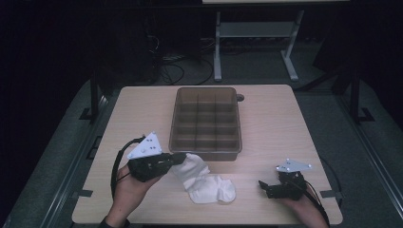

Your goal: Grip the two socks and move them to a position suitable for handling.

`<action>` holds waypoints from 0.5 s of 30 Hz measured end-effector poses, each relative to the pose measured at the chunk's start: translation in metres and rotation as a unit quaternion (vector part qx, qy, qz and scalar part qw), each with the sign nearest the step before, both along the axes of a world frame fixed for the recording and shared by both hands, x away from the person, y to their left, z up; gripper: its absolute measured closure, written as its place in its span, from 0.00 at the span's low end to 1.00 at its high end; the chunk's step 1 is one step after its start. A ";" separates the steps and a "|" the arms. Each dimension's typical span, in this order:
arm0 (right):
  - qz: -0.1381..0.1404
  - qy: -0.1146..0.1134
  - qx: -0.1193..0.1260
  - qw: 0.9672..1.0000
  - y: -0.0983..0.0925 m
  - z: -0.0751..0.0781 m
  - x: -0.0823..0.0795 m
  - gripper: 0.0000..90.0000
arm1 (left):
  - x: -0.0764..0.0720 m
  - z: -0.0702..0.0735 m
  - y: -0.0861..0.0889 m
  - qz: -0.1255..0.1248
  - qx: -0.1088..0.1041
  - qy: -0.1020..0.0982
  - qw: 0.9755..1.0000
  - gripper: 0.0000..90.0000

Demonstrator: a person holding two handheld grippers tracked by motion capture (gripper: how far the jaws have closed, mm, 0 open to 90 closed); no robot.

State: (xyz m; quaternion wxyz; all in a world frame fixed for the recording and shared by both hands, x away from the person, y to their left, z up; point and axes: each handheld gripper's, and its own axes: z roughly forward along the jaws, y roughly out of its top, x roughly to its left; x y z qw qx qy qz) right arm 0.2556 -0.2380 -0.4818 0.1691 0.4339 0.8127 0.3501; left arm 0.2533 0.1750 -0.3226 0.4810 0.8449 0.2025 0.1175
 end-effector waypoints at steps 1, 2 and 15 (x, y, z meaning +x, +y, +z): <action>0.000 0.000 0.000 1.000 0.000 0.000 0.000 0.11 | 0.000 0.000 -0.003 -0.002 -0.002 0.001 1.000 0.99; 0.000 0.000 0.000 1.000 0.000 0.000 0.000 0.11 | 0.000 -0.001 -0.006 -0.006 -0.002 0.001 1.000 0.99; 0.000 0.000 -0.001 1.000 0.000 0.000 0.000 0.11 | 0.005 -0.012 -0.055 -0.047 -0.005 0.020 0.999 0.99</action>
